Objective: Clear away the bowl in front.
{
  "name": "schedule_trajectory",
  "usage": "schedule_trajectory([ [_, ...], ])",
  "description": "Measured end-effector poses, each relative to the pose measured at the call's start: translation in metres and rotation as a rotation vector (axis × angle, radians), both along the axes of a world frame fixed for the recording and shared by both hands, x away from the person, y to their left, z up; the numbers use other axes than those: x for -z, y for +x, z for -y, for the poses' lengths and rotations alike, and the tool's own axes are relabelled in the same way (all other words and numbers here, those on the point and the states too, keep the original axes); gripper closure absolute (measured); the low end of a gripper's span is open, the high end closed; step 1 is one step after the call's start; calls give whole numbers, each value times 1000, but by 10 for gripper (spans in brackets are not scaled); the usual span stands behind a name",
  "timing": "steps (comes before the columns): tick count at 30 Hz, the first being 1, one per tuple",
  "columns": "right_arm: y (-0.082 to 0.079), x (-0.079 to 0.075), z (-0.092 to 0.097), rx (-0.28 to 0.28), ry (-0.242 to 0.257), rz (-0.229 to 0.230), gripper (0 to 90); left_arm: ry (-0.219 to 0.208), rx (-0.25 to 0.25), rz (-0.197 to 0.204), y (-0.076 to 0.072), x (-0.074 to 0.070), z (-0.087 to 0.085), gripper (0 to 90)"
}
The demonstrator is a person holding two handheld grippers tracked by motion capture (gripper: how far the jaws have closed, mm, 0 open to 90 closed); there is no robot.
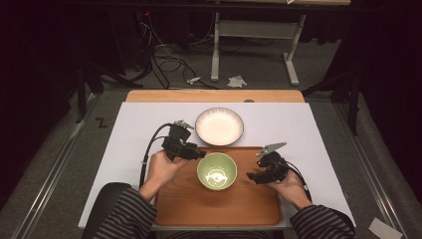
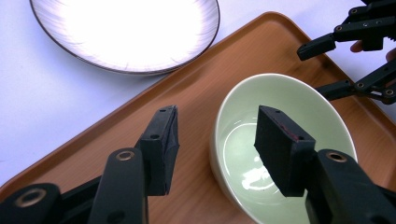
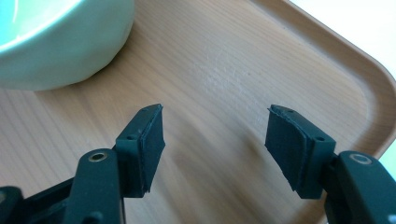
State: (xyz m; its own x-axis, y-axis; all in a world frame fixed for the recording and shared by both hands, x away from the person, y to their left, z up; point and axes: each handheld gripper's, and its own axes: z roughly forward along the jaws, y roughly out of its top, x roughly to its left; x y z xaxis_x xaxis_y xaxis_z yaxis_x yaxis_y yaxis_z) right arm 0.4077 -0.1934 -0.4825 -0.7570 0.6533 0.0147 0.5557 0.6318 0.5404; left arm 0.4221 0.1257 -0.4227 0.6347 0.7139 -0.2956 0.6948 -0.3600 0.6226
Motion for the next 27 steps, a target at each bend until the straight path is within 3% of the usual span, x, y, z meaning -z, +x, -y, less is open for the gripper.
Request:
schedule_trajectory([
  [27, 0, 0, 0, 3, 1, 3, 385, -9, -74, 9, -12, 1, -33, 493],
])
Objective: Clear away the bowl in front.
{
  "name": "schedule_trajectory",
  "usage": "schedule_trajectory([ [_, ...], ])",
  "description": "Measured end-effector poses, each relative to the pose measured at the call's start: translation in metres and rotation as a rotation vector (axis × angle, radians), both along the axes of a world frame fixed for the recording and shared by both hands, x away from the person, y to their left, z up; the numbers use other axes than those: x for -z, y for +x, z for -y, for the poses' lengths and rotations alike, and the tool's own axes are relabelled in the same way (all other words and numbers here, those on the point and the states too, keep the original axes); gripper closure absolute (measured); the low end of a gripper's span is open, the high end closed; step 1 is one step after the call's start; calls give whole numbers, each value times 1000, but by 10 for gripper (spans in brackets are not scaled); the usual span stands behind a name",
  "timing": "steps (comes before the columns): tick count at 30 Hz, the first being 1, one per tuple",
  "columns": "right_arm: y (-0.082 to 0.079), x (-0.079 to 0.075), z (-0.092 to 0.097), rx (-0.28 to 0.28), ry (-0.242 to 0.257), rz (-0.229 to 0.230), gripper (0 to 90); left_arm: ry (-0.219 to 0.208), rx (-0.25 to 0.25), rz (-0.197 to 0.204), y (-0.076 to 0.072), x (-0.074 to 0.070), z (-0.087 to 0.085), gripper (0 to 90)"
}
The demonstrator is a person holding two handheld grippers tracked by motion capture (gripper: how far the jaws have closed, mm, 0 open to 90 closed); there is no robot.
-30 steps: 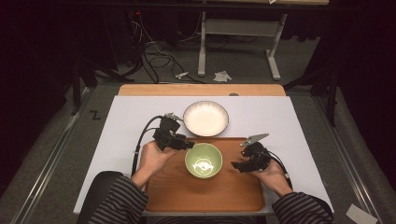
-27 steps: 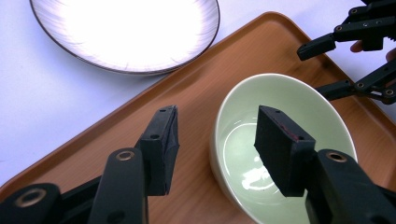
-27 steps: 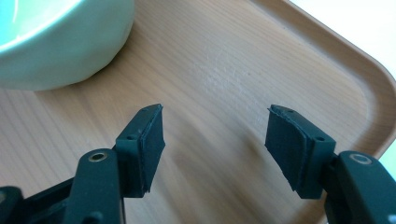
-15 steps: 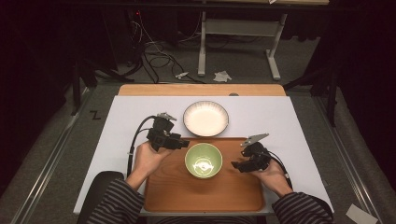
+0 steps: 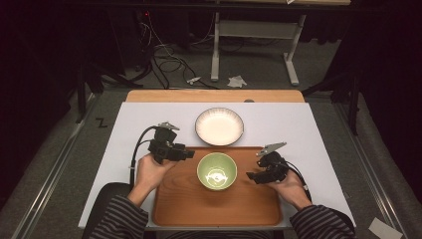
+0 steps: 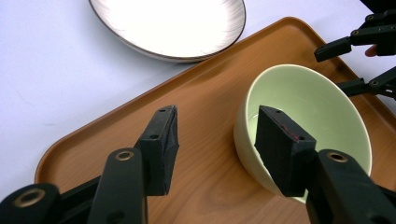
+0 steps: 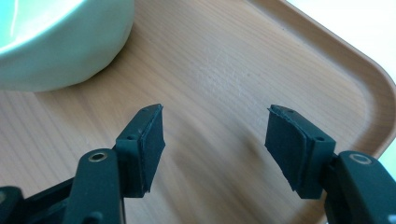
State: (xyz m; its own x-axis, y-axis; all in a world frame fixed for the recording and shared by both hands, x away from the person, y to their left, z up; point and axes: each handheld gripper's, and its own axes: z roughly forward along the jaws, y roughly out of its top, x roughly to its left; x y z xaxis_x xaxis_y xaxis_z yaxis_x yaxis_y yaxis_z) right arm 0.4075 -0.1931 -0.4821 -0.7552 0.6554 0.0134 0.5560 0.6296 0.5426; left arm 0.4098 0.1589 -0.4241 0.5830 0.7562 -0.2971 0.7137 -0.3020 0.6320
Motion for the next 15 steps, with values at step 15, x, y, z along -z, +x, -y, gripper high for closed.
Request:
schedule_trajectory([
  [15, 0, -1, 0, 4, 3, -2, 385, 17, -30, -21, -3, 11, -4, 491],
])
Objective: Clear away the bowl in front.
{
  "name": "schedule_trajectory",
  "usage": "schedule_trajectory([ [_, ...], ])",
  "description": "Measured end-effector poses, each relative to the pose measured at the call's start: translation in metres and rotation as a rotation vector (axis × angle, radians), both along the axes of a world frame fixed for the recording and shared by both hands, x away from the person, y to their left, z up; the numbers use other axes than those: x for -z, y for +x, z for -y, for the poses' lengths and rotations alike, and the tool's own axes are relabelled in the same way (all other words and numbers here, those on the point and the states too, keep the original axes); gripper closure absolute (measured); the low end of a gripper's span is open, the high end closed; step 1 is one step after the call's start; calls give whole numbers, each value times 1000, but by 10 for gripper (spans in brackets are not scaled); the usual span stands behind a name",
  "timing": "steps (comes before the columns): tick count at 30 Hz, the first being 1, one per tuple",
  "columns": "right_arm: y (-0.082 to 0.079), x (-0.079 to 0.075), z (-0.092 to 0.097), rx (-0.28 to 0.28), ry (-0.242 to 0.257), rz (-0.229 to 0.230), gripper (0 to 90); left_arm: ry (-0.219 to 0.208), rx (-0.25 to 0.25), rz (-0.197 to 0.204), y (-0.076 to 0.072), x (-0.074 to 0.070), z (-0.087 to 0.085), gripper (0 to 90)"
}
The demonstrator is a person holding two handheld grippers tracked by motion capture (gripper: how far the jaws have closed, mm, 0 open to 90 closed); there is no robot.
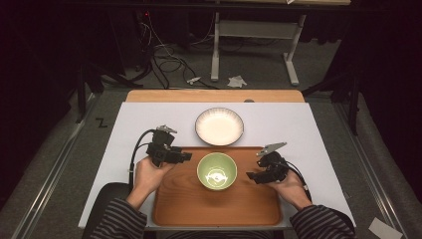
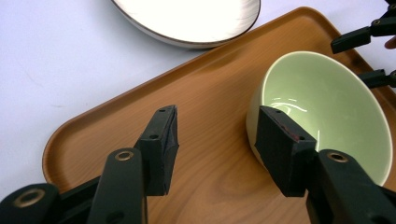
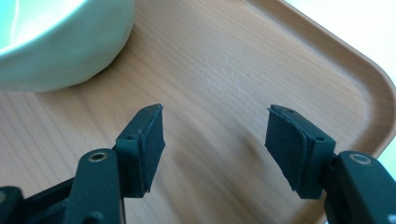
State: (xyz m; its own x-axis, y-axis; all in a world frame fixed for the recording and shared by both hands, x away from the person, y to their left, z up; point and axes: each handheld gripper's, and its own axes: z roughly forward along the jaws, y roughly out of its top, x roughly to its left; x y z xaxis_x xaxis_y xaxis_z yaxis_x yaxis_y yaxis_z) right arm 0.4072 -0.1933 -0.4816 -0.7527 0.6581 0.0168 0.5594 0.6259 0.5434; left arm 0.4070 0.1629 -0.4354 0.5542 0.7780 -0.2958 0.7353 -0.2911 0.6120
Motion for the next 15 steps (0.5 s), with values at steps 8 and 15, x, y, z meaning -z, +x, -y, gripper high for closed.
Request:
schedule_trajectory([
  [8, 0, 0, 0, 1, 1, -2, 385, 11, -16, -14, 0, 8, -1, 489],
  [15, 0, 0, 0, 1, 0, 0, 385, 28, -19, -23, 0, 14, 1, 486],
])
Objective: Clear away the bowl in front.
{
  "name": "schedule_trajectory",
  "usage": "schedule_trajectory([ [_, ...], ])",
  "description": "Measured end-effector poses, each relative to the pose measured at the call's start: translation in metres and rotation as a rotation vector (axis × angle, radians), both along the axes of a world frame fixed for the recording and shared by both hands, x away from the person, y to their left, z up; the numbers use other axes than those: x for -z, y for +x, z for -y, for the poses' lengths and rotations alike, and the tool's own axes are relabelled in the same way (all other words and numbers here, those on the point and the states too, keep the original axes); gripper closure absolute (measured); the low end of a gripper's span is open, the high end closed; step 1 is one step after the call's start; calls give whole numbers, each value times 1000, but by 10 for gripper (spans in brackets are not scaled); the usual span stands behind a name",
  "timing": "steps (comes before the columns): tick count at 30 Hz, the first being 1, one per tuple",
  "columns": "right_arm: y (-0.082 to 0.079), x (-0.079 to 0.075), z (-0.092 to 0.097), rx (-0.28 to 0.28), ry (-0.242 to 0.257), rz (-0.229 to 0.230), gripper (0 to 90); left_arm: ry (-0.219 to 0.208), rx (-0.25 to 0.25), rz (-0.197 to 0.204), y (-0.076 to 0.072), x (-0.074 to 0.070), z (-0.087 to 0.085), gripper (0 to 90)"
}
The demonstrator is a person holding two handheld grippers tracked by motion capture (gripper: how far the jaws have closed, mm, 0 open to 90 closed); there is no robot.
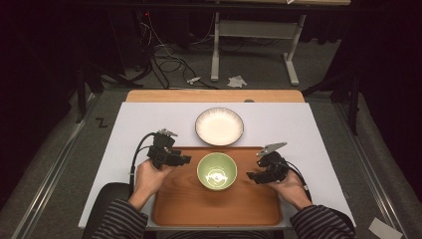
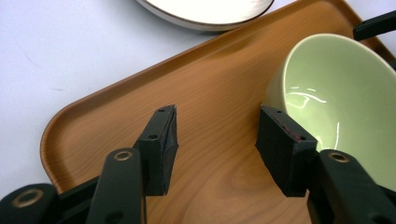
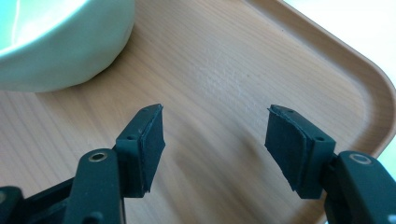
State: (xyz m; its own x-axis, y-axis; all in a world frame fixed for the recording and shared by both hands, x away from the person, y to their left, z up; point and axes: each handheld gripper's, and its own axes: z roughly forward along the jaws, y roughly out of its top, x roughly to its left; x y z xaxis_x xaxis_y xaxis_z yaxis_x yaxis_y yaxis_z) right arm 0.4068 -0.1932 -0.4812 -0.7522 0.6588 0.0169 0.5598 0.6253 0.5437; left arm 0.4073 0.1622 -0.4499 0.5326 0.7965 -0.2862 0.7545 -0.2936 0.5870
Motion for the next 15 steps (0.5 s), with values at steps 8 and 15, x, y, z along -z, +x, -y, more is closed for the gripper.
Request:
schedule_trajectory([
  [8, 0, 0, 0, -1, 1, 1, 385, 18, -10, -5, 1, 7, 1, 484],
  [15, 0, 0, 0, -2, -1, 3, 385, 39, -10, -13, 1, 12, 4, 480],
])
